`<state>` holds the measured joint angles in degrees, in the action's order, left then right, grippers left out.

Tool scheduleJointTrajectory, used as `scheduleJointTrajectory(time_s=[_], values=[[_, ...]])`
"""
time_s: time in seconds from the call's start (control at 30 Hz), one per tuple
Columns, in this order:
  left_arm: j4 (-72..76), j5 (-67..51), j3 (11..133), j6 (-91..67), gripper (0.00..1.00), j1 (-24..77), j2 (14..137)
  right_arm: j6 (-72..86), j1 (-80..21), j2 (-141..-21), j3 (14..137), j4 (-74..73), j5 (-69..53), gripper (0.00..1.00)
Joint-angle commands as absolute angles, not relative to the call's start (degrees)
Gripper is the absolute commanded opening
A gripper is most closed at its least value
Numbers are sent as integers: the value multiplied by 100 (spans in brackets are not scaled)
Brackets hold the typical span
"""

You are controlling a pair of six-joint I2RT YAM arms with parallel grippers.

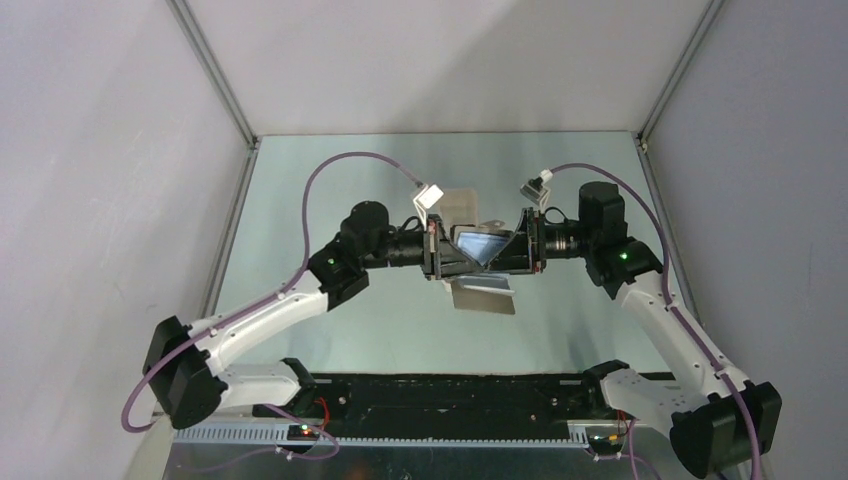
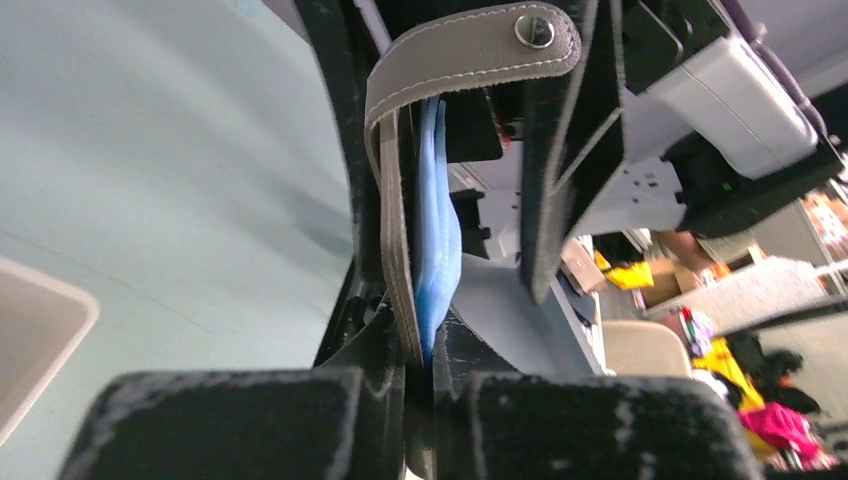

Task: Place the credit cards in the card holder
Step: Open the card holder at the center of the board.

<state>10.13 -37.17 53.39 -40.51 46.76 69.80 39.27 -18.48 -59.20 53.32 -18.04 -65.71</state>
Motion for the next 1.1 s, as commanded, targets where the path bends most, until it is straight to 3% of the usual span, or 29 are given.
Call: scheduleJointTrajectory(time_s=[0.0, 0.03, 0.17, 0.37, 0.53, 0.6, 0.7, 0.8, 1.07], values=[[1244, -2521, 5088, -4044, 0, 4694, 6393, 3854, -1889, -5654, 5401, -1813, -6310, 78], [1273, -2212, 4981, -4061, 0, 4702, 6232, 3851, -1916, -5595, 5402, -1825, -6190, 86], [1568, -1411, 4622, -4188, 0, 4769, 5785, 3901, -2094, -5543, 5400, -1826, -6006, 95], [2192, -1013, 4345, -4369, 0, 4888, 5448, 4105, -2564, -5690, 5399, -1713, -5664, 91], [2430, -699, 4218, -4342, 0, 4963, 5171, 4679, -2596, -5683, 5336, -1550, -5220, 76], [2455, -532, 4154, -4219, 0, 5001, 5055, 5358, -2552, -5533, 5063, -677, -5395, 78], [2431, -189, 4067, -3847, 0, 5101, 4932, 6148, -2490, -5274, 4603, 826, -5520, 89], [2341, 450, 4011, -3501, 0, 5367, 4808, 6538, -2436, -4997, 4538, 1171, -5442, 98], [2272, 1504, 4005, -2520, 0, 6044, 4641, 7222, -1971, -4929, 4542, 1990, -5354, 99]])
